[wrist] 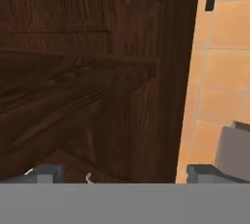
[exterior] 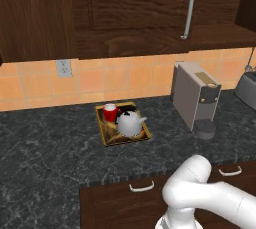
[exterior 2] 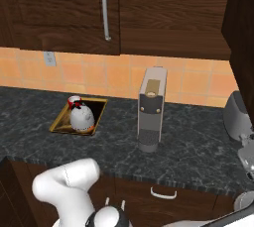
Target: Pick the kettle from the counter and place it on the tray. Then pick the mug from the cabinet and place it on the tray. Then close the cabinet doors.
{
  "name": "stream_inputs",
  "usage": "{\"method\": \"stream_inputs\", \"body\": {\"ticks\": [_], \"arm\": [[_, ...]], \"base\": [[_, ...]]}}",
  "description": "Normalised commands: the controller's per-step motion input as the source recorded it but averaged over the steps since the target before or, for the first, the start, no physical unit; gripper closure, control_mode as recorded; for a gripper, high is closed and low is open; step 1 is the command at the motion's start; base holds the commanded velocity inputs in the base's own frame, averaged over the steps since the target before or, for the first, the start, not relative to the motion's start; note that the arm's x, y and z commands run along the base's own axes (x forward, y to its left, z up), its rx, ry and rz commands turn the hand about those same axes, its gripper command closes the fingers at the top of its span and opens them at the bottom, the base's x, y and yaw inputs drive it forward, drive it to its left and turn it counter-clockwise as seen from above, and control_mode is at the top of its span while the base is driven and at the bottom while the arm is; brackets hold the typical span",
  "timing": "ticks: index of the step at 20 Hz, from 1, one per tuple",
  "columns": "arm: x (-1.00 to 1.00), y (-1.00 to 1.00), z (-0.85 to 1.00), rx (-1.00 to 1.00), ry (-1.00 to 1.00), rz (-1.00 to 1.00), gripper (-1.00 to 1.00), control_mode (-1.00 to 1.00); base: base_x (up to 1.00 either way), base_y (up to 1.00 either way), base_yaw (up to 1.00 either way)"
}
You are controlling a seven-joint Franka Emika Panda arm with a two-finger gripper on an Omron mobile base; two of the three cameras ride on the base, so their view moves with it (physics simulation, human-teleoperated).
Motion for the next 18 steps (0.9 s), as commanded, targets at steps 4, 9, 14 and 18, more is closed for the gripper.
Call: {"method": "stream_inputs", "body": {"ticks": [4, 9, 14, 18], "arm": [[0.20, -0.20, 0.48, 0.04, 0.00, 0.10, -1.00, -1.00], [-0.07, -0.11, 0.61, -0.01, -0.07, 0.07, -1.00, -1.00], [-0.09, 0.35, 0.60, -0.15, -0.10, 0.02, -1.00, -1.00], [0.08, 0.65, 0.73, -0.21, -0.01, -0.01, -1.00, -1.00]], "base": [[0.00, 0.00, 0.00], [0.00, 0.00, 0.00], [0.00, 0.00, 0.00], [0.00, 0.00, 0.00]]}}
